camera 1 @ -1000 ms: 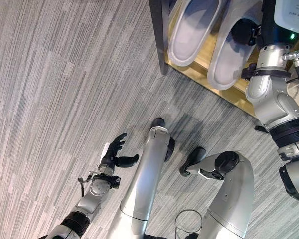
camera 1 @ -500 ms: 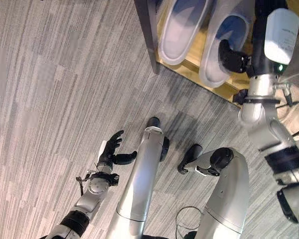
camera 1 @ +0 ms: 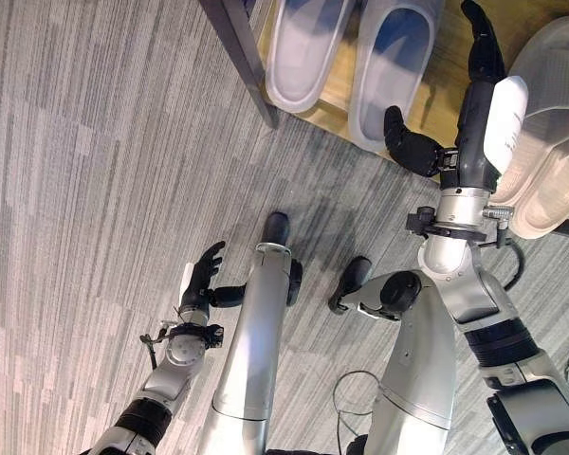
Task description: Arrange the slippers neatly on the shoe rack.
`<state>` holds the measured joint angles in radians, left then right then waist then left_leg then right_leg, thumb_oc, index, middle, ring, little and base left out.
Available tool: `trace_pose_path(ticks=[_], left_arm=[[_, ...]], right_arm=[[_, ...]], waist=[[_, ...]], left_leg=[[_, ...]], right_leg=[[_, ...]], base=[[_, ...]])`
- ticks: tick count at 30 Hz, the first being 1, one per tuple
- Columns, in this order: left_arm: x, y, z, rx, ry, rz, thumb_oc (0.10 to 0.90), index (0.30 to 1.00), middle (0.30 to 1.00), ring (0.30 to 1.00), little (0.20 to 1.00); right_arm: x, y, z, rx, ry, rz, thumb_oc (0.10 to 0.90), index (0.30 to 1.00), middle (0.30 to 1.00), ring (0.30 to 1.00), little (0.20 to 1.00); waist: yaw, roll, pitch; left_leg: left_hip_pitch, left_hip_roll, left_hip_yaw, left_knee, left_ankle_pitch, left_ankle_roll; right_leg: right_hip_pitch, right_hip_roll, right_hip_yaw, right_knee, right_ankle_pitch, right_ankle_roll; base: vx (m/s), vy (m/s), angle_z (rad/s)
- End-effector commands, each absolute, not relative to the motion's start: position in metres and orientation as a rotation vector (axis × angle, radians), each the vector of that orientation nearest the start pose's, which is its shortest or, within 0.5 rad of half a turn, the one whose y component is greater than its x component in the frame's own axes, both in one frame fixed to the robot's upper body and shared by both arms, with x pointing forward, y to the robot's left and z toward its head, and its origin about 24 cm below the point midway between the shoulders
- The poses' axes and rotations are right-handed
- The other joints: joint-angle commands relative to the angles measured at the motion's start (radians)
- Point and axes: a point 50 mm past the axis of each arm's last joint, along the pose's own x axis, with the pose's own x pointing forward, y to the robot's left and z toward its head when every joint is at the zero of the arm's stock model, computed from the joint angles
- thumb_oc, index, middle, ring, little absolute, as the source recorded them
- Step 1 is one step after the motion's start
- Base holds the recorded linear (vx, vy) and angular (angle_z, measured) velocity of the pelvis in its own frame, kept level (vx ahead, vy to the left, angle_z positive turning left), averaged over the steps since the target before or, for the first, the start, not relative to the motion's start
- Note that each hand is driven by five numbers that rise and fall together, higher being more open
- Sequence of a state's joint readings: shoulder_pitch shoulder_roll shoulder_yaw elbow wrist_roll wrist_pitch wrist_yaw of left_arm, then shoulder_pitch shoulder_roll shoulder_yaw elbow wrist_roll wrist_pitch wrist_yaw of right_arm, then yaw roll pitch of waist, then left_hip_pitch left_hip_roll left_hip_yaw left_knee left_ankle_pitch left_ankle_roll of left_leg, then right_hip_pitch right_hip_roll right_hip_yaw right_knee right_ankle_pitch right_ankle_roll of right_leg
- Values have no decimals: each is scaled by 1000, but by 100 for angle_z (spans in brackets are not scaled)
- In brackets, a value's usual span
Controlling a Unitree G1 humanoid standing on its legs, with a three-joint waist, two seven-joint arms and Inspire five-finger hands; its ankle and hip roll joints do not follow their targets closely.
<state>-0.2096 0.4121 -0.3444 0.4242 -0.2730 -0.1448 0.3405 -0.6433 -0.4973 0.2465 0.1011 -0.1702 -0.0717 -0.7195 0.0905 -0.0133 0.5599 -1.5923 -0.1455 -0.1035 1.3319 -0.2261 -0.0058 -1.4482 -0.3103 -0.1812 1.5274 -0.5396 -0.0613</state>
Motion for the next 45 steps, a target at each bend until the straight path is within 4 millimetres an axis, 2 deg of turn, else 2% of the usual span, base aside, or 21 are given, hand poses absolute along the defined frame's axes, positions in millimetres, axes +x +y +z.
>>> trace_pose_path(ticks=[1, 7, 10, 18, 24, 35, 40, 45], left_arm=[[270, 186, -4, 260, 155, 88, 800, 900, 900, 900, 900], [275, 184, -1, 250, 145, 87, 800, 900, 900, 900, 900], [277, 182, 0, 249, 145, 77, 800, 900, 900, 900, 900], [280, 180, 2, 251, 138, 62, 800, 900, 900, 900, 900], [280, 179, 2, 254, 137, 58, 800, 900, 900, 900, 900], [284, 178, 3, 252, 133, 65, 800, 900, 900, 900, 900], [289, 174, 6, 251, 125, 70, 800, 900, 900, 900, 900], [293, 173, 10, 247, 110, 80, 800, 900, 900, 900, 900]], right_arm=[[310, -168, 250, -241, -930, -398, 800, 900, 900, 900, 900], [319, -159, 249, -105, -879, -317, 800, 900, 900, 900, 900], [326, -148, 245, -27, -828, -234, 800, 900, 900, 900, 900], [336, -130, 254, 5, -812, -134, 800, 900, 900, 900, 900], [341, -124, 260, 17, -809, -121, 800, 900, 900, 900, 900], [340, -106, 281, 77, -862, -101, 800, 900, 900, 900, 900], [337, -84, 281, 117, -852, -45, 800, 900, 900, 900, 900], [335, -72, 279, 111, -837, 5, 800, 900, 900, 900, 900]], waist=[[18, -26, -40], [18, -24, -40], [23, -21, -40], [40, -13, -40], [49, -9, -40], [65, -2, -40], [69, -3, -41], [69, -3, -42]], left_leg=[[22, 13, -13, -109, -58, -2], [22, 12, -10, -139, -41, -7], [22, 12, -10, -146, -32, -7], [22, 12, -10, -149, -31, -13], [22, 8, -10, -146, -26, -15], [22, 2, -10, -150, -17, -18], [22, 6, -8, -168, -9, -19], [22, 5, -14, -188, 8, -21]], right_leg=[[-12, 57, 60, -152, 175, 39], [-20, 57, 63, -167, 176, 38], [-26, 56, 68, -164, 178, 39], [-30, 56, 72, -156, 170, 41], [-34, 52, 72, -150, 169, 41], [-40, 46, 74, -143, 171, 42], [-36, 53, 69, -163, 176, 40], [-36, 61, 67, -184, 180, 38]], base=[[-47, 2, 1], [-14, 0, 1], [0, 0, 0], [0, 0, 0], [0, 0, 0], [0, 0, 1], [-7, -4, 0], [-35, -7, -2]])
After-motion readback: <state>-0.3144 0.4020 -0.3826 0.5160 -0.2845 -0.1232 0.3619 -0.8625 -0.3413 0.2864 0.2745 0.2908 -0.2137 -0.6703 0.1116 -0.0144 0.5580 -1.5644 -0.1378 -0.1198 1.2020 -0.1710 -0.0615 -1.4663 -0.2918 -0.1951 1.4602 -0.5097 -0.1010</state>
